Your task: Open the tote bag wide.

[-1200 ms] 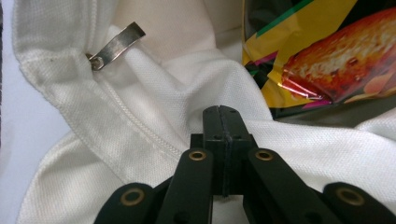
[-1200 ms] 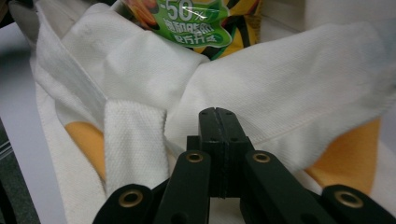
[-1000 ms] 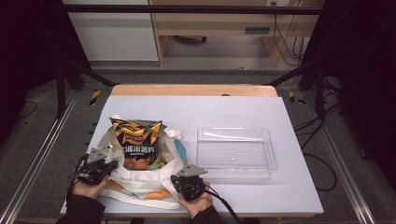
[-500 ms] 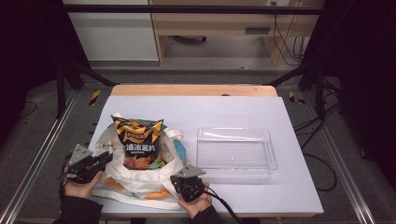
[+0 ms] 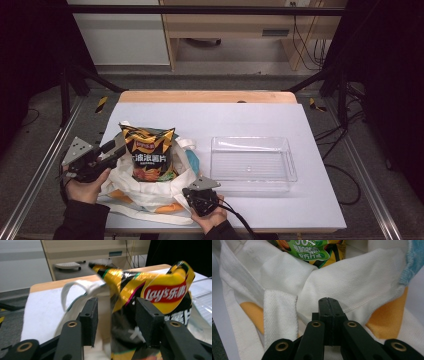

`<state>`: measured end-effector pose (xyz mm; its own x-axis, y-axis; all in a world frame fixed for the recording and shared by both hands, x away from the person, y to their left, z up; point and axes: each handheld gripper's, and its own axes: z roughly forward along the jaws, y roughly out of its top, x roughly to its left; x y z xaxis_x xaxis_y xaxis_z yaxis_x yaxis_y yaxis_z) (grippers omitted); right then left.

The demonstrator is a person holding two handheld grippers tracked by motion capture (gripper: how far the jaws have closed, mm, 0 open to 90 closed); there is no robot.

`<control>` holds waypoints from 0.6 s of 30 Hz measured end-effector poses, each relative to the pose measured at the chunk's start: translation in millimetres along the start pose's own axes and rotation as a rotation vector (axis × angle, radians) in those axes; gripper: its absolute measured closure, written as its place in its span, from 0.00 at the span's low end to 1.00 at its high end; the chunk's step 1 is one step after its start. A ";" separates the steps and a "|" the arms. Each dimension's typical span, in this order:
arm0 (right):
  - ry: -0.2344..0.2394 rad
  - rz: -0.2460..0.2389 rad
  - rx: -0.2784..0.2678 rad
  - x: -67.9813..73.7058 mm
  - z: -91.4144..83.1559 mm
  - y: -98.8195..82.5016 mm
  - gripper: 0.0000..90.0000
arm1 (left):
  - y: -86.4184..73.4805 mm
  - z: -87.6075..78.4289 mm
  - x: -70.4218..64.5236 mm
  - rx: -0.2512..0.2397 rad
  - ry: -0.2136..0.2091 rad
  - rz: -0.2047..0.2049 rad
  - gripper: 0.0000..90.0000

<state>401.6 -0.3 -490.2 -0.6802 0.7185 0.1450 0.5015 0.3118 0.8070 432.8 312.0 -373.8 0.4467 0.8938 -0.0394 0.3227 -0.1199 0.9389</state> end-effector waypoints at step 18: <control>-0.004 -0.009 -0.004 0.4 0.0 -0.3 1.00 | 3.0 27.0 -3.3 0.071 -0.030 -0.027 0.93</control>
<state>401.1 -0.1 -490.4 -0.6824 0.7182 0.1359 0.4935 0.3154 0.8106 454.9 297.1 -380.1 0.4614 0.8840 -0.0755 0.3927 -0.1272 0.9108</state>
